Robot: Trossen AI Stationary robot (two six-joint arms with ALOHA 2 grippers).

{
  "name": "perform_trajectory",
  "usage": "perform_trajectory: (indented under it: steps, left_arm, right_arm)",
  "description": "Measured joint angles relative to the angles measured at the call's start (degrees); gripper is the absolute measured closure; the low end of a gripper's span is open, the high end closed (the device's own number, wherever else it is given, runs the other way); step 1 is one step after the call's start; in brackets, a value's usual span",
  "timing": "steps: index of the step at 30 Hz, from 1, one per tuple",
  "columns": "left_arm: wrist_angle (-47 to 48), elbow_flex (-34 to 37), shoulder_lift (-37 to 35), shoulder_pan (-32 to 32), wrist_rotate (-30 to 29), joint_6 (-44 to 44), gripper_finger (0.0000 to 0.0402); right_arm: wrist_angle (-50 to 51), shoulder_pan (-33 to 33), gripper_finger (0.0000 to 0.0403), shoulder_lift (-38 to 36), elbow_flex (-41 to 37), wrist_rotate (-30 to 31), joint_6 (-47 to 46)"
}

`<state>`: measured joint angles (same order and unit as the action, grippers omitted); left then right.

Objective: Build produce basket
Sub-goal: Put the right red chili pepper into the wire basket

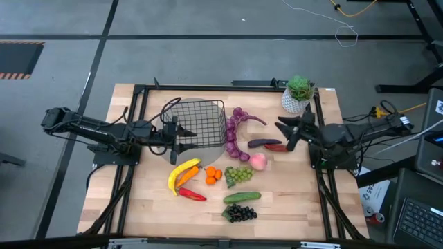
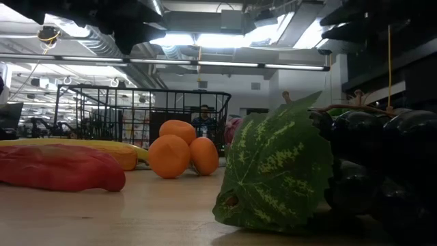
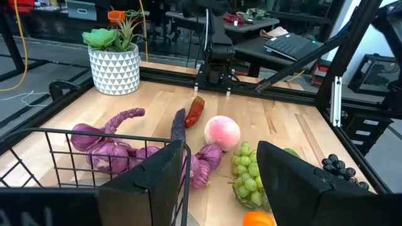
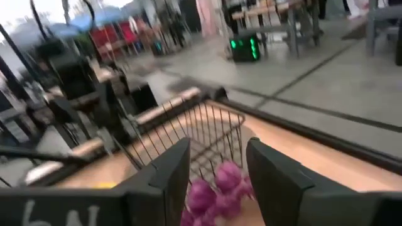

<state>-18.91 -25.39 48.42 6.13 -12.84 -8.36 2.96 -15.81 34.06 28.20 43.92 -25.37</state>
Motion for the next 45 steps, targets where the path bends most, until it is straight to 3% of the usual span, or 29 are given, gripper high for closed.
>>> perform_trajectory:
  steps: [14, 22, 29, 36, 45]
  left_arm:
    - [-0.01, 0.0, 0.0, 0.0, -0.02, -0.24, 0.0202]
    - [-0.01, 0.0, 0.0, 0.0, -0.44, -0.24, 0.0202]
    - [-0.01, 0.02, 0.0, 0.0, -2.88, -0.46, 0.0202]
    - [-0.01, 0.02, 0.0, 0.0, -2.97, -0.46, 0.0202]
    - [-0.01, 0.02, 0.0, -0.01, -2.99, -0.46, 0.0202]
  right_arm:
    - [3.92, -0.01, 0.0244, 17.19, 4.48, -4.36, -0.46]
    - [14.22, 1.13, 0.0244, 23.25, 4.51, -6.66, -14.85]
    - [18.46, 5.29, 0.0244, 25.6, 4.51, -11.61, -20.82]
    - [23.71, 10.88, 0.0244, 25.6, 4.51, -23.08, -30.95]
    - [26.98, 13.34, 0.0244, 27.81, 4.51, -24.49, -36.28]
